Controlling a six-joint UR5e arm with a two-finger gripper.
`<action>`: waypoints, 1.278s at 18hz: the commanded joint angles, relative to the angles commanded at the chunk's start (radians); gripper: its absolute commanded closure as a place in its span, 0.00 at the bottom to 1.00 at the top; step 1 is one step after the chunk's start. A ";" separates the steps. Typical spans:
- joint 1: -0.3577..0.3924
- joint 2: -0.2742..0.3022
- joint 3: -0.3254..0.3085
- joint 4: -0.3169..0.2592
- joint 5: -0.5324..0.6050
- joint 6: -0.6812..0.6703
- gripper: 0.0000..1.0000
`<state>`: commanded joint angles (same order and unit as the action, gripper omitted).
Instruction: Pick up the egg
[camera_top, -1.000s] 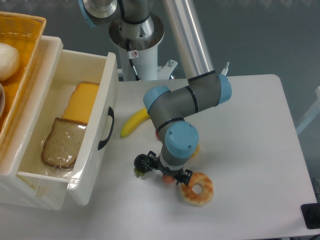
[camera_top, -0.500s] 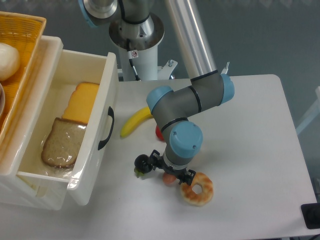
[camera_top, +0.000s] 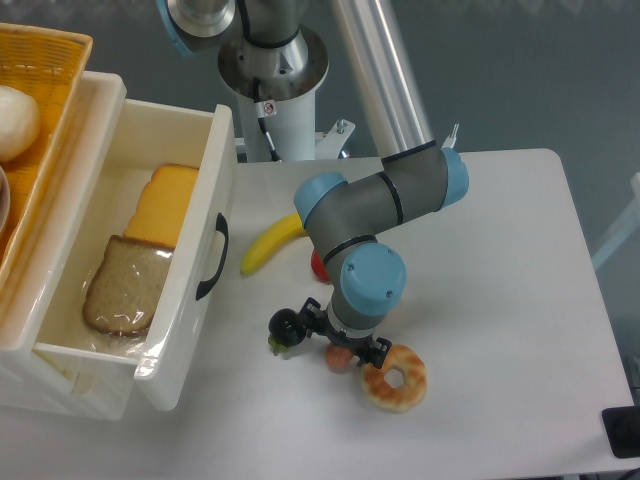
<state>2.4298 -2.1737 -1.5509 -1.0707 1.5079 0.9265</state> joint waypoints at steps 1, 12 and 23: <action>0.000 0.002 0.000 0.000 0.000 0.000 0.01; -0.005 0.000 0.000 0.000 0.000 -0.006 0.18; -0.005 -0.002 0.009 -0.002 0.000 -0.008 0.71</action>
<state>2.4252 -2.1752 -1.5417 -1.0723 1.5079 0.9189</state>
